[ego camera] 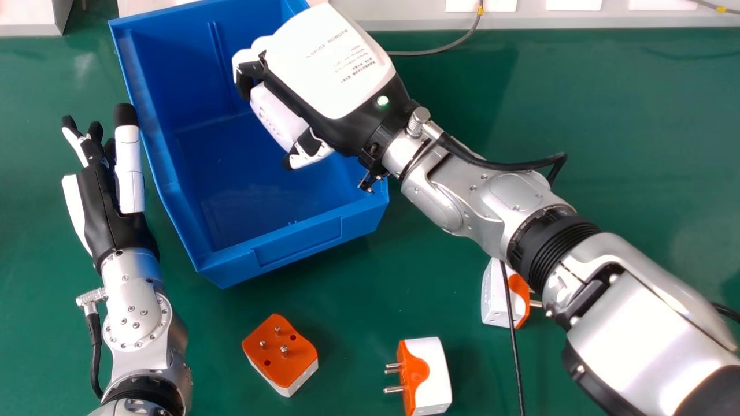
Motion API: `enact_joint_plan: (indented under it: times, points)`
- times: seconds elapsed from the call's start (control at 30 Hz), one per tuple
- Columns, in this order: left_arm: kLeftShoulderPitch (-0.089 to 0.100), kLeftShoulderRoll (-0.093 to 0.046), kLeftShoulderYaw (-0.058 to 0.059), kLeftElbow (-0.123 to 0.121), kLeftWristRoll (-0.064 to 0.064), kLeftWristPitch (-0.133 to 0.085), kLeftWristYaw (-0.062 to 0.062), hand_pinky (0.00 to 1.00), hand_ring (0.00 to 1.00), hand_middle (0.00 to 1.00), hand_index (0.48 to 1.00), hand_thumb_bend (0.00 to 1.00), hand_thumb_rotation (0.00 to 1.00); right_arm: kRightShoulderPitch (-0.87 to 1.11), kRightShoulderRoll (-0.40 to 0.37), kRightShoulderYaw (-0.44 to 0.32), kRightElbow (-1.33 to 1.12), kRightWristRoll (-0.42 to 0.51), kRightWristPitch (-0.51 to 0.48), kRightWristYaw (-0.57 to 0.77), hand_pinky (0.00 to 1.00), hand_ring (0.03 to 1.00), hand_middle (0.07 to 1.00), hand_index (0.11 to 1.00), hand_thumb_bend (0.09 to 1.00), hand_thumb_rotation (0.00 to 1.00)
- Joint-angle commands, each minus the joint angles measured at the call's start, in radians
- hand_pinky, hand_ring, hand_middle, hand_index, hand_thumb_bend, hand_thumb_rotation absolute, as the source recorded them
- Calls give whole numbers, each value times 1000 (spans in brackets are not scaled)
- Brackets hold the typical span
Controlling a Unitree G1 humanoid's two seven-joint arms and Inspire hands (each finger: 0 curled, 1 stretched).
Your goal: Pick all objects and put in blue box
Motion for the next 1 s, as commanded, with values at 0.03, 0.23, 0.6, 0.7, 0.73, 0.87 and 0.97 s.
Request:
enact_joint_plan:
  times: [0.03,0.23,0.6,0.7,0.73,0.87,0.97]
  points:
    - [-22,-6,-4,-5,8,-10,-6,929,969,993,985,1000,897,-58,12,15,-38,-5,111,91,424,571,608,565,550,0]
    - [-19,-4,-7,-6,14,-14,-1,928,970,993,985,1000,894,-47,5,35,-68,-4,166,97,797,860,872,852,836,140]
    - [-20,-4,-3,-6,8,-12,-6,922,970,993,984,1000,895,-39,1,54,-90,-10,201,74,987,991,992,990,991,273]
    - [-19,-2,-3,-6,7,-11,-9,922,970,993,983,1000,895,-34,1,54,-98,-13,204,69,995,997,997,996,997,285]
    - [-19,-2,-2,-6,7,-10,-9,921,970,993,983,1000,895,-32,0,54,-102,-14,206,67,996,997,998,997,998,287]
    - [-19,-2,-3,-6,8,-9,-8,921,970,993,983,1000,895,-17,-17,52,-141,-17,208,69,999,999,999,999,1000,296]
    - [-19,-2,-5,-7,11,-8,-4,921,970,993,982,1000,895,21,-65,37,-243,-10,203,92,1000,1000,1000,1000,1000,305]
